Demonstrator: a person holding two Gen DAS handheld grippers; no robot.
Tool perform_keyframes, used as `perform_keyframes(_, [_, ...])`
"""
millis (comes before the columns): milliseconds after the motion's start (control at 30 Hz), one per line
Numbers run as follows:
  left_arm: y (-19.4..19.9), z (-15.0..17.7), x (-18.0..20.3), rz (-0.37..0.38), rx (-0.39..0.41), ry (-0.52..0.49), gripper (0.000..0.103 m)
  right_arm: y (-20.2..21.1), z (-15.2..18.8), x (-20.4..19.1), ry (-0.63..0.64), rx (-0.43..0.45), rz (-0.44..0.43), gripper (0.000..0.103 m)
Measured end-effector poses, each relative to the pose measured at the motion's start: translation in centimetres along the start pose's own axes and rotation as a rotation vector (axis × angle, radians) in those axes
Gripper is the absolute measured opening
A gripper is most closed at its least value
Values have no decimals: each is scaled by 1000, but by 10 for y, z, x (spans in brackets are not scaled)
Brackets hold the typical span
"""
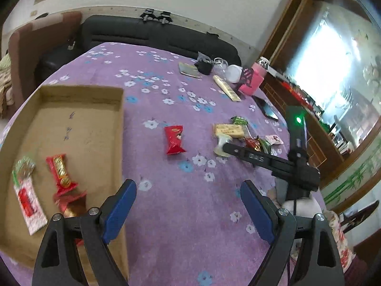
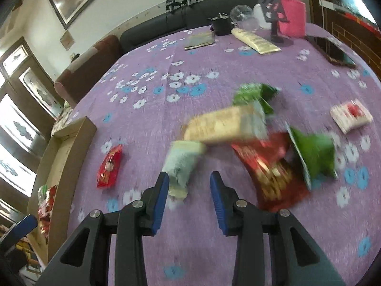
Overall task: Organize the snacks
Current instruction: 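Grasp the red candy packet with the left gripper while the right gripper grasps the white wrapped candy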
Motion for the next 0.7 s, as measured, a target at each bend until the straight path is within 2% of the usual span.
perform_keyframes(167, [-19,-24,1,-28,-16,-3,91,-10,-8,-10,66,17,38,35])
perform_keyframes(367, [-65,-53,0,-66,-75,-18,91,-12,-8,-12,118,50,63,34])
perform_keyframes(467, [-89,-61,-5,-84,-113,-12,91,-12,-8,-11,114,48,47,23])
perform_keyframes(500, [-97,-62,-6,-91,-126,-14,91,-13,-8,-9,118,45,57,14])
perform_keyframes(700, [-126,-63,-11,-131,-174,-45,91,-7,-7,0,71,25,23,11])
Point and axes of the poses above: each gripper's, at about its wrist camera, not at the fingertips, and y roughly against the way its jaws point, x to its right, z to its underside, the point moved 8 cm from there along -y, roughly the way its jaws point, and after that the axes turned 1 degree about -x, right-handed, at the moved point
